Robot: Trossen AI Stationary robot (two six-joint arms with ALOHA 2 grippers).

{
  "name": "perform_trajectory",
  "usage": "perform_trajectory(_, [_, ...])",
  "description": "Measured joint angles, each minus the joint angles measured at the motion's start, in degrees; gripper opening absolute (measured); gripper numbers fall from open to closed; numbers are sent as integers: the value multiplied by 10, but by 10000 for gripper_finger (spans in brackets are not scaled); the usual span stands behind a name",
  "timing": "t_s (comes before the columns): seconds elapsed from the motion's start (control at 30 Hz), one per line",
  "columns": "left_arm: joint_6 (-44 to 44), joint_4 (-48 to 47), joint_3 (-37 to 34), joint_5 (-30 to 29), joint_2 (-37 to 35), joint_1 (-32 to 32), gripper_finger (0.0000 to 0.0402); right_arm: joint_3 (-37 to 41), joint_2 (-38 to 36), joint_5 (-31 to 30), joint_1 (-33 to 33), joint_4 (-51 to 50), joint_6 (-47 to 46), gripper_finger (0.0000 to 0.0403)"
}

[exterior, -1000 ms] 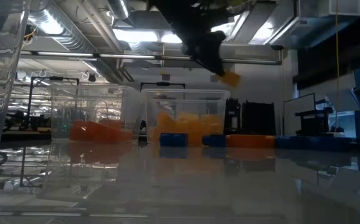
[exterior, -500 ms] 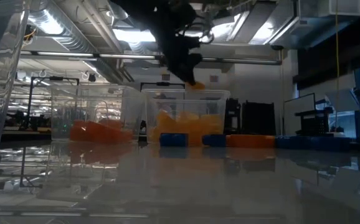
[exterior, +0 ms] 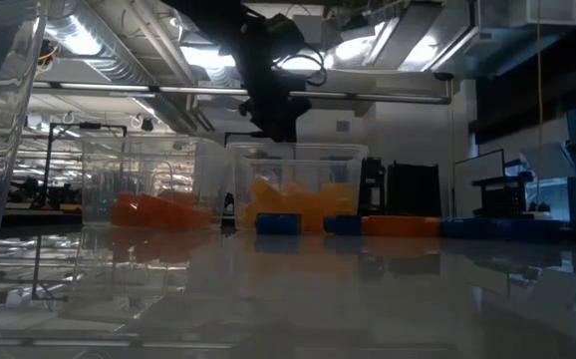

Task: Sort blocks
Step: Put the orange game piece into the top left transparent bin

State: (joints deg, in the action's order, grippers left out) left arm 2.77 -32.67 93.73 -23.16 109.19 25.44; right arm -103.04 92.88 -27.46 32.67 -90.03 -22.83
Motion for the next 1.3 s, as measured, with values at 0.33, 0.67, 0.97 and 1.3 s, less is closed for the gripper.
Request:
perform_trajectory(0.33, [22, -2, 0, 1, 0, -30, 201, 136, 39, 171, 24, 7, -174, 280])
perform_trajectory(0.67, [33, -1, 0, 1, 0, -55, 198, 284, 36, 257, 30, 107, -280, 280])
perform_trajectory(0.97, [32, -2, 0, 0, 0, -67, 198, 401, 36, 340, 30, 177, -284, 280])
perform_trajectory(1.3, [32, -2, 0, 1, 0, -69, 198, 497, 23, 395, 30, 284, -279, 280])
